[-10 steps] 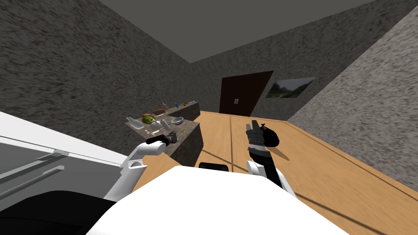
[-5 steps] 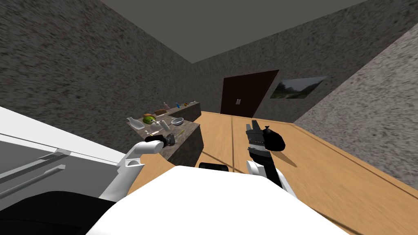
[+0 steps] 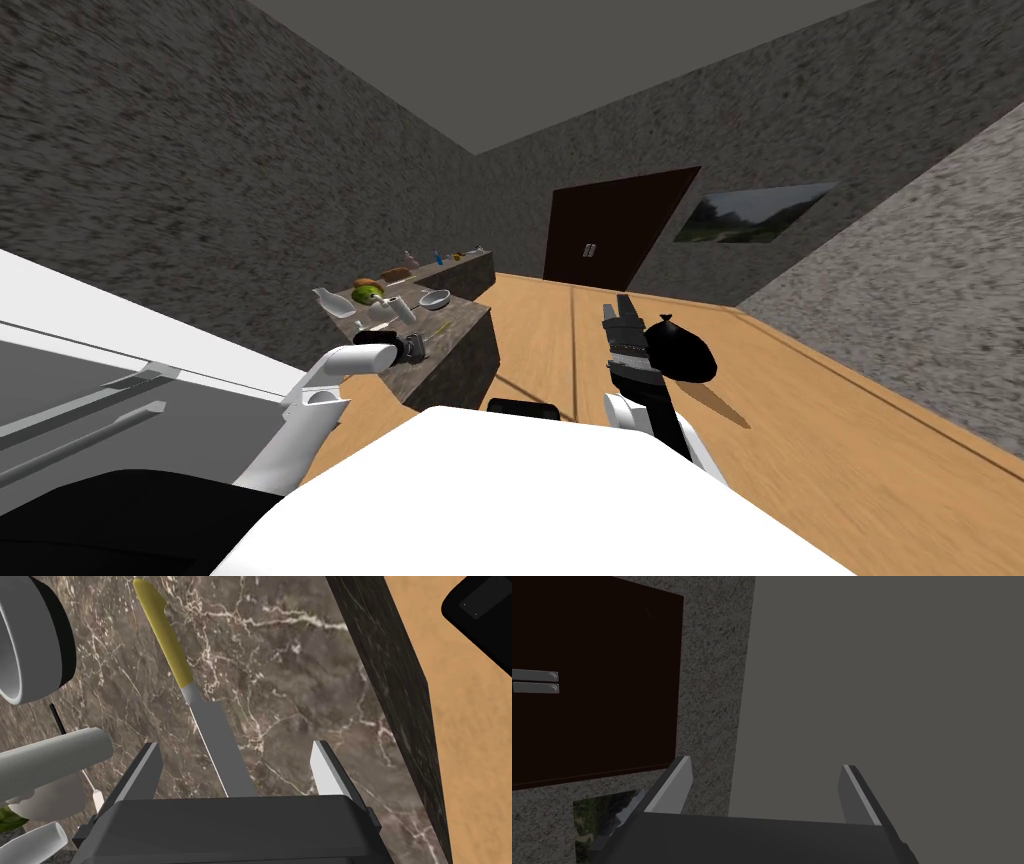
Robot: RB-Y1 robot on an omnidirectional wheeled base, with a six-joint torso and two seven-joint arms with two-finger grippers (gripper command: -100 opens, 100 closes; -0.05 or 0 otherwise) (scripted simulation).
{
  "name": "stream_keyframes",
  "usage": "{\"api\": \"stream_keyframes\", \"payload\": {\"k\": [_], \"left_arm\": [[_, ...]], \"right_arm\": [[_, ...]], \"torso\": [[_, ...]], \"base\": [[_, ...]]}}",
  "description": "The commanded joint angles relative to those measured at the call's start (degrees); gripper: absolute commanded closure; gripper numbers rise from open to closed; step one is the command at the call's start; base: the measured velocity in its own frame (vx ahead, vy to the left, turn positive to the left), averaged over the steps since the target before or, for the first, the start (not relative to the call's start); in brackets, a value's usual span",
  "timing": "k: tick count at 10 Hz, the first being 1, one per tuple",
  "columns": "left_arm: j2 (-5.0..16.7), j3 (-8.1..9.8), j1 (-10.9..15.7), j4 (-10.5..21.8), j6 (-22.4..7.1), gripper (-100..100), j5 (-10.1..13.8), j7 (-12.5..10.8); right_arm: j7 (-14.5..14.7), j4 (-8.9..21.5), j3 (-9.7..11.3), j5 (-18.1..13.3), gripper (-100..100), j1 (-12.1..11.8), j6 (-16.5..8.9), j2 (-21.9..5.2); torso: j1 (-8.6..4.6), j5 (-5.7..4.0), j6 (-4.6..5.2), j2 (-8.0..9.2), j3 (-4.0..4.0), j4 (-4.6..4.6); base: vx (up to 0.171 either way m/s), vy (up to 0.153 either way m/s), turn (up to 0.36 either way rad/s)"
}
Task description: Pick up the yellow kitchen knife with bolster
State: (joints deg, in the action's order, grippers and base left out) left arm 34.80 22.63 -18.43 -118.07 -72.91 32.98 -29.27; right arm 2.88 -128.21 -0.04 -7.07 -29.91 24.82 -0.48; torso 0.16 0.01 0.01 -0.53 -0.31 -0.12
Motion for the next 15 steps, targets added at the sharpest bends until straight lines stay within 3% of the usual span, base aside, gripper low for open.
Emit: {"api": "stream_keyframes", "payload": {"k": [1,2,3,4,5,6,7,8,11,13,15], "left_arm": [[0.6,0.58,0.3,1.0,-2.8,-100,1.0,-0.9],[1.4,1.49,0.6,2.4,-4.5,-100,2.7,-2.7],[1.4,1.49,0.6,2.4,-5.9,-100,2.7,-2.7],[2.2,2.37,0.9,3.8,-7.6,-100,4.3,-4.4],[2.2,2.37,0.9,3.8,-9.0,-100,4.3,-4.4],[2.9,3.21,1.2,5.1,-10.8,-100,5.8,-6.0],[2.9,3.21,1.2,5.1,-11.8,-100,5.8,-6.0],[3.6,4.00,1.5,6.4,-13.9,-100,7.3,-7.6],[4.3,4.76,1.7,7.6,-17.1,-100,8.7,-9.1],[5.5,6.10,2.1,9.6,-20.8,-100,11.2,-11.7],[6.0,6.68,2.3,10.4,-23.5,-100,12.3,-12.9]], "right_arm": [[0.0,0.0,0.0,0.0,0,0.0,0.0,0.0],[0.0,0.0,0.0,0.0,0,0.0,0.0,0.0],[0.0,0.0,0.0,0.0,0,0.0,0.0,0.0],[0.0,0.0,0.0,0.0,0,0.0,0.0,0.0],[0.0,0.0,0.0,0.0,0,0.0,0.0,0.0],[0.0,0.0,0.0,0.0,0,0.0,0.0,0.0],[0.0,0.0,0.0,0.0,0,0.0,0.0,0.0],[0.0,0.0,0.0,0.0,0,0.0,0.0,0.0],[0.0,0.0,0.0,0.0,0,0.0,0.0,0.0],[0.0,0.0,0.0,0.0,0,0.0,0.0,0.0],[0.0,0.0,0.0,0.0,0,0.0,0.0,0.0]], "torso": [[0.00,0.00,0.00,0.00,0.00,0.00],[0.02,0.01,0.01,0.03,0.00,-0.01],[-0.03,0.00,0.00,-0.03,-0.02,-0.01],[-0.07,-0.01,0.03,0.02,0.00,-0.01],[-0.09,-0.01,0.00,-0.02,-0.02,-0.01],[-0.06,-0.01,0.03,0.05,0.01,-0.01],[0.03,0.01,0.00,0.04,0.01,0.00],[0.04,0.02,0.02,0.10,0.04,0.00],[0.03,0.01,0.01,0.04,0.01,0.00],[0.00,0.01,0.02,0.15,0.07,0.02],[-0.01,0.00,0.03,0.03,0.00,-0.01]], "base": [[0.123,0.016,0.063],[0.136,-0.005,0.116],[0.120,-0.013,0.049],[0.136,-0.017,0.080],[0.112,-0.009,0.052],[0.119,0.019,0.090],[0.100,0.017,0.046],[0.124,-0.015,0.084],[0.107,0.005,0.059],[0.117,-0.003,0.085],[0.121,0.001,0.054]]}}
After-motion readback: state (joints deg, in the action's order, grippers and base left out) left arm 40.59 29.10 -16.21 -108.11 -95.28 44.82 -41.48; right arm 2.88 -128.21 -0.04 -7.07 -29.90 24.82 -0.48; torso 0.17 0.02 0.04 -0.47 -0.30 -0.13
